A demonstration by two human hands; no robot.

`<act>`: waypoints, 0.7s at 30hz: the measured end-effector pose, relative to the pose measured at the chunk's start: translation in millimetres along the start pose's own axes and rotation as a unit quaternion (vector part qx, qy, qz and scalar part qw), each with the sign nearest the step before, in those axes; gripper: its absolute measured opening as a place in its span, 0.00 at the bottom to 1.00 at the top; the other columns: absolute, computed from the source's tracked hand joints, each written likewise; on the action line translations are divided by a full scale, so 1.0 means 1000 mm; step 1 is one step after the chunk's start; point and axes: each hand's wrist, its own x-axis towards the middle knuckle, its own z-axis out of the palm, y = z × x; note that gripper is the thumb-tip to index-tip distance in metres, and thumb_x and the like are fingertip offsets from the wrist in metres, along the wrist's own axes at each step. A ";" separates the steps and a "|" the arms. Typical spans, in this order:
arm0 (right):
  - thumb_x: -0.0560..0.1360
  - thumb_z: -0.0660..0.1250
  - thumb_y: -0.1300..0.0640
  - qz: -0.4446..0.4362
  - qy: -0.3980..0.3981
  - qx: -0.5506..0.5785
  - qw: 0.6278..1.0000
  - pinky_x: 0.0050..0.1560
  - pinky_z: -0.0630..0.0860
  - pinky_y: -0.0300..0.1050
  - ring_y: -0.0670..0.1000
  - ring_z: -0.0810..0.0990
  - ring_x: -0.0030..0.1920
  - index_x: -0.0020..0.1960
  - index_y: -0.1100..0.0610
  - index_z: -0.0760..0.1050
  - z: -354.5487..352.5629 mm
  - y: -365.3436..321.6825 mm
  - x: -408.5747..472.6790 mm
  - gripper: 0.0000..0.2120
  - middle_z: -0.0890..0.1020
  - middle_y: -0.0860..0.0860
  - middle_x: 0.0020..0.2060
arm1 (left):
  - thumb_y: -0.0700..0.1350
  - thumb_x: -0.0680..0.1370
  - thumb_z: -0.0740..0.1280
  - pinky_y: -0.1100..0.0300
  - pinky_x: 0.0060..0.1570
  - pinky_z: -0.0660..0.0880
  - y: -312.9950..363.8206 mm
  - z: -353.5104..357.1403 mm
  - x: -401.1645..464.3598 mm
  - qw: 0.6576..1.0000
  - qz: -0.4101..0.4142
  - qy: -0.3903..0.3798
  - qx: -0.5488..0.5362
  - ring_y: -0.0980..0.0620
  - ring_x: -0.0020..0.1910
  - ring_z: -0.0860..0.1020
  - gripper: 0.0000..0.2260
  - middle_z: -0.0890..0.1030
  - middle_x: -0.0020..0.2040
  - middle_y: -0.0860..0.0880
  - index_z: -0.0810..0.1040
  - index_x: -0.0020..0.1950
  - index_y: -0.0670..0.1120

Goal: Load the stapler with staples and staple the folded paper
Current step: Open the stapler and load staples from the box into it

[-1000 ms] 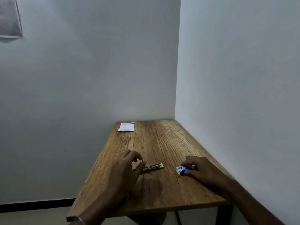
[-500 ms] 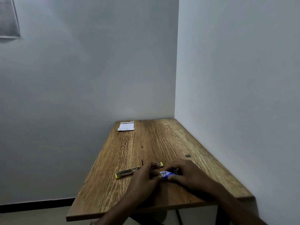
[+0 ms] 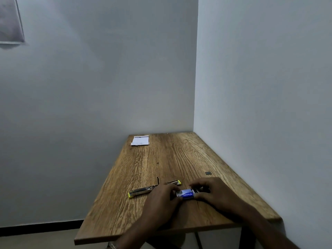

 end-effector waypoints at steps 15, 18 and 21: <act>0.75 0.73 0.48 0.009 -0.018 -0.154 0.988 0.42 0.76 0.33 0.41 0.80 0.44 0.49 0.51 0.84 -0.014 -0.017 0.015 0.07 0.82 0.42 0.43 | 0.55 0.77 0.68 0.62 0.55 0.76 -0.005 0.005 0.000 1.000 0.008 0.013 -0.010 0.61 0.53 0.75 0.15 0.78 0.59 0.57 0.77 0.63 0.56; 0.74 0.74 0.50 0.014 -0.049 -0.182 0.982 0.40 0.75 0.31 0.40 0.80 0.43 0.50 0.53 0.85 -0.016 -0.022 0.020 0.08 0.84 0.45 0.45 | 0.56 0.77 0.68 0.63 0.54 0.75 -0.005 0.006 -0.001 1.000 0.012 0.021 -0.005 0.61 0.53 0.75 0.15 0.78 0.59 0.57 0.77 0.63 0.57; 0.74 0.75 0.50 0.017 -0.061 -0.183 0.981 0.40 0.74 0.30 0.39 0.80 0.42 0.50 0.52 0.85 -0.021 -0.025 0.021 0.08 0.83 0.42 0.43 | 0.56 0.76 0.68 0.64 0.54 0.74 -0.006 0.007 -0.001 1.000 0.013 0.026 -0.004 0.61 0.53 0.74 0.15 0.78 0.59 0.58 0.77 0.62 0.57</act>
